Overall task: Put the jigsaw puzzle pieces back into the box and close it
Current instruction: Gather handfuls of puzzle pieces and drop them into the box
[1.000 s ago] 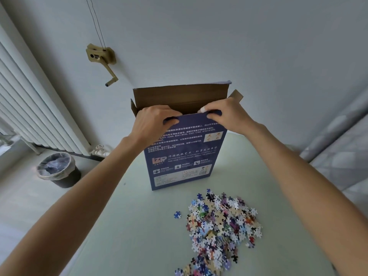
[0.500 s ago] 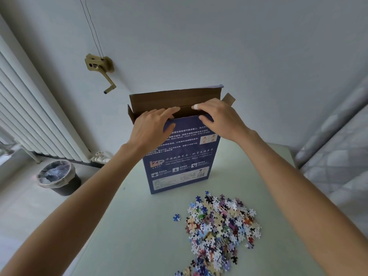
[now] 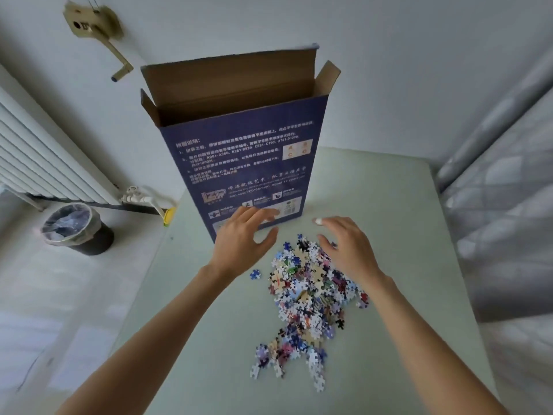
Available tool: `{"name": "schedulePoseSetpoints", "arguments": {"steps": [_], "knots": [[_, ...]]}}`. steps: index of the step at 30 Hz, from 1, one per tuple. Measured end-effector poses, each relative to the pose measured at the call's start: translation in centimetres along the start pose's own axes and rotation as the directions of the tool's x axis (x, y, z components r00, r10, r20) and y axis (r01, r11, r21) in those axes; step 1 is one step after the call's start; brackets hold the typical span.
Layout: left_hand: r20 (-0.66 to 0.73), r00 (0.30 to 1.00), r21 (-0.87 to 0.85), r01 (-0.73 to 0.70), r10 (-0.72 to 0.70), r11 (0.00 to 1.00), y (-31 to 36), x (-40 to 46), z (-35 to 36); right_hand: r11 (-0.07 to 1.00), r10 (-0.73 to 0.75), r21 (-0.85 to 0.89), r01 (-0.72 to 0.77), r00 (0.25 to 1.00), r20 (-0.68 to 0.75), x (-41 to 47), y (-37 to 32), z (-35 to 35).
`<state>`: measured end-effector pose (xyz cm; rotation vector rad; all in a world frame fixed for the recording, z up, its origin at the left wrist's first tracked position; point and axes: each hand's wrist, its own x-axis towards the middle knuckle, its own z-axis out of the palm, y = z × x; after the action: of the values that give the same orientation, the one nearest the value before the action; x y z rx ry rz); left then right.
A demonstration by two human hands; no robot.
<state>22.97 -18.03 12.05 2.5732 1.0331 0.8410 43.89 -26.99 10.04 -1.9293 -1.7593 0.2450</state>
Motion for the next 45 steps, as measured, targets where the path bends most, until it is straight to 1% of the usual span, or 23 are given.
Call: {"name": "schedulePoseSetpoints", "arguments": {"steps": [1,2,3,4,5,7,9,11,13,15,17,20,23,26,30,34,36,40,45], "knots": [[0.156,0.983,0.018,0.097,-0.099,0.995,-0.2,-0.8,2.0,0.995,0.1,-0.031,-0.097,0.988,0.117,-1.6,1.5,1.1],[0.319,0.929,0.065,0.178,-0.189,0.982,-0.6,-1.2,3.8,0.981,0.192,-0.073,-0.181,0.96,0.204,-2.7,2.8,1.8],[0.456,0.851,0.117,0.232,-0.26,0.966,-0.8,-1.8,5.6,0.954,0.298,-0.116,-0.276,0.915,0.272,-4.0,4.2,2.6],[0.541,0.782,0.161,0.266,-0.311,0.95,-1.2,-1.9,6.8,0.919,0.393,-0.161,-0.36,0.864,0.314,-4.6,5.2,3.1],[0.605,0.717,0.192,0.29,-0.346,0.937,-1.1,-2.1,8.5,0.871,0.492,-0.204,-0.447,0.798,0.349,-5.5,6.5,3.6],[0.665,0.636,0.238,0.317,-0.392,0.918,-1.3,-2.3,11.0,0.79,0.612,-0.249,-0.56,0.69,0.388,-6.5,8.1,4.8],[0.722,0.566,0.28,0.289,-0.399,0.916,-1.2,-2.2,12.9,0.753,0.651,-0.247,-0.61,0.633,0.419,-7.0,8.6,5.9],[0.777,0.509,0.294,0.228,-0.371,0.928,-0.7,-2.1,14.2,0.768,0.633,-0.247,-0.59,0.645,0.429,-6.9,8.2,6.9],[0.805,0.491,0.286,0.17,-0.332,0.943,0.1,-2.3,15.3,0.8,0.597,-0.252,-0.544,0.687,0.415,-6.5,7.4,7.8],[0.802,0.511,0.288,0.123,-0.309,0.95,0.7,-2.9,16.1,0.821,0.57,-0.266,-0.505,0.717,0.4,-6.1,6.5,8.7],[0.771,0.563,0.296,0.097,-0.298,0.95,0.8,-3.6,16.3,0.831,0.556,-0.294,-0.473,0.74,0.378,-5.9,6.0,9.4],[0.727,0.629,0.254,0.126,-0.275,0.959,0.1,-4.3,16.0,0.816,0.571,-0.329,-0.475,0.747,0.34,-5.5,6.2,9.7],[0.698,0.674,0.216,0.122,-0.241,0.969,-0.4,-4.7,15.4,0.796,0.591,-0.371,-0.479,0.748,0.301,-5.4,6.8,9.8],[0.684,0.693,0.211,0.11,-0.227,0.971,-0.6,-4.8,15.0,0.803,0.584,-0.333,-0.494,0.763,0.276,-5.7,6.7,9.9],[0.672,0.708,0.177,0.133,-0.218,0.975,-0.7,-4.3,14.6,0.81,0.58,-0.282,-0.515,0.775,0.25,-5.8,6.4,9.9],[0.645,0.737,0.096,0.18,-0.199,0.979,-1.1,-4.0,14.3,0.848,0.529,-0.155,-0.506,0.82,0.219,-6.0,6.2,9.8],[0.614,0.763,0.072,0.201,-0.203,0.977,-1.4,-3.8,14.0,0.845,0.534,-0.097,-0.526,0.82,0.204,-6.0,6.0,9.5],[0.557,0.806,0.067,0.196,-0.2,0.978,-1.8,-3.6,13.4,0.821,0.561,0.0,-0.571,0.806,0.191,-5.7,5.5,8.0],[0.508,0.834,0.063,0.214,-0.216,0.975,-2.1,-3.4,12.7,0.831,0.531,0.099,-0.548,0.833,0.158,-5.6,5.2,6.1]]}}
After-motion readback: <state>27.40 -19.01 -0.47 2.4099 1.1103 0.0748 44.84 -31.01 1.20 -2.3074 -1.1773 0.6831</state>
